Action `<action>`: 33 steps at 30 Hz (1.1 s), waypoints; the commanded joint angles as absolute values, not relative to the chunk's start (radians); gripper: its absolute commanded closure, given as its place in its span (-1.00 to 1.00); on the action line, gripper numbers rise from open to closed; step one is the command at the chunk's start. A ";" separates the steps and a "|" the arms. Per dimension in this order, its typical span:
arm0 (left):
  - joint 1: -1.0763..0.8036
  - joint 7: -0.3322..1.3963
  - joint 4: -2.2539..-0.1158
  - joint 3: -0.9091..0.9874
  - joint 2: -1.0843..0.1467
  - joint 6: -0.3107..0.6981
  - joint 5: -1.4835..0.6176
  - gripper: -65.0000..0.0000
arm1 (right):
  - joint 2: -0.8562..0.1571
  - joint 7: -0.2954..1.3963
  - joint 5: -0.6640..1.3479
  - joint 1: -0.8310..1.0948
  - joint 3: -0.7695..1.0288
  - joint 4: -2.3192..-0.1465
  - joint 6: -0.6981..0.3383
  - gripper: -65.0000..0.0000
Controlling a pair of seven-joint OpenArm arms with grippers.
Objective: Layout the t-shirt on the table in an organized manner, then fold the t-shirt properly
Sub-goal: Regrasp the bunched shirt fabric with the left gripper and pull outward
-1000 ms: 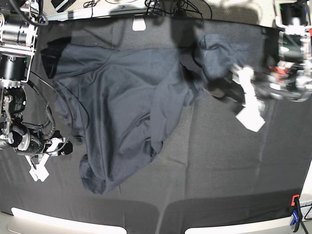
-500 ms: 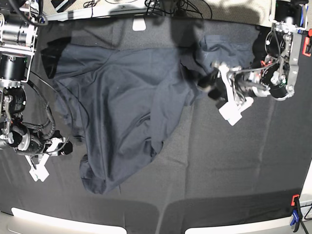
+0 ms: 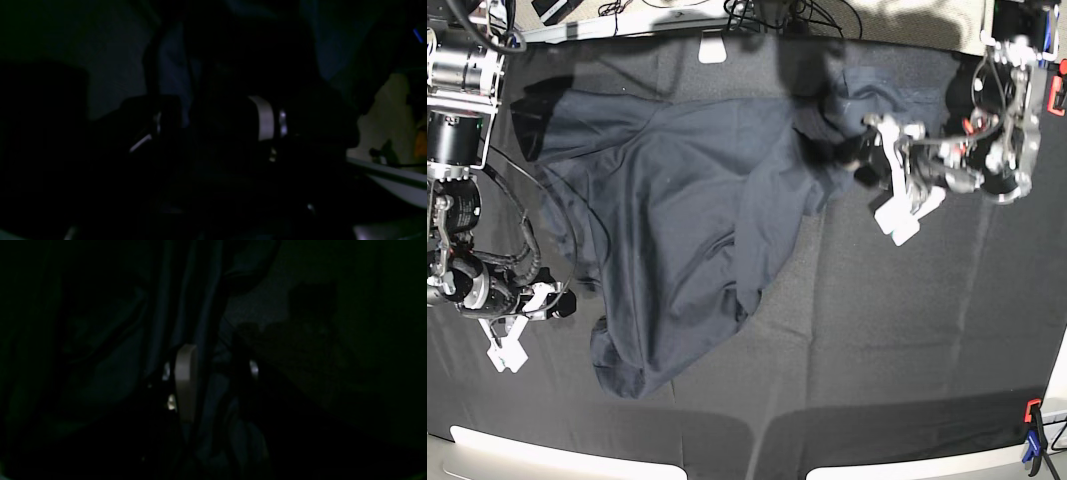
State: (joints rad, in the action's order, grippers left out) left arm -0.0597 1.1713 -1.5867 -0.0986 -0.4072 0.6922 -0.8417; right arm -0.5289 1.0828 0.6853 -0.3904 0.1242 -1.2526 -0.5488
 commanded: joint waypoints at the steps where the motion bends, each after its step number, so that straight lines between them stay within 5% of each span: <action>1: -0.058 1.159 -1.602 -0.094 -0.415 0.698 -0.865 0.13 | -0.545 1.063 0.707 -0.418 0.131 -1.267 -0.552 0.41; 9: -0.097 1.146 -1.602 -0.094 -0.414 0.698 -0.865 0.17 | -0.545 1.063 0.707 -0.418 0.131 -1.267 -0.552 0.41; 15: -0.099 1.120 -1.602 -0.094 -0.413 0.698 -0.866 1.00 | -0.545 1.063 0.707 -0.418 0.131 -1.267 -0.552 0.41; 26: -0.015 0.976 -1.637 -0.049 -0.505 0.698 -0.908 1.00 | -0.546 1.063 0.706 -0.418 0.131 -1.267 -0.552 0.41; 29: 0.032 0.868 -1.635 0.028 -0.516 0.698 -0.801 1.00 | -0.545 1.063 0.707 -0.418 0.131 -1.267 -0.552 0.41; 33: 0.059 0.591 -1.600 0.072 -0.516 0.569 -0.569 1.00 | -0.545 1.063 0.707 -0.418 0.131 -1.267 -0.552 0.41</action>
State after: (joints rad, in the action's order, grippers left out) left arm 0.0422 0.5991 -1.5883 0.0654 -0.5041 0.5674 -0.5446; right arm -0.5289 1.0824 0.6884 -0.3904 0.1242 -1.2526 -0.5488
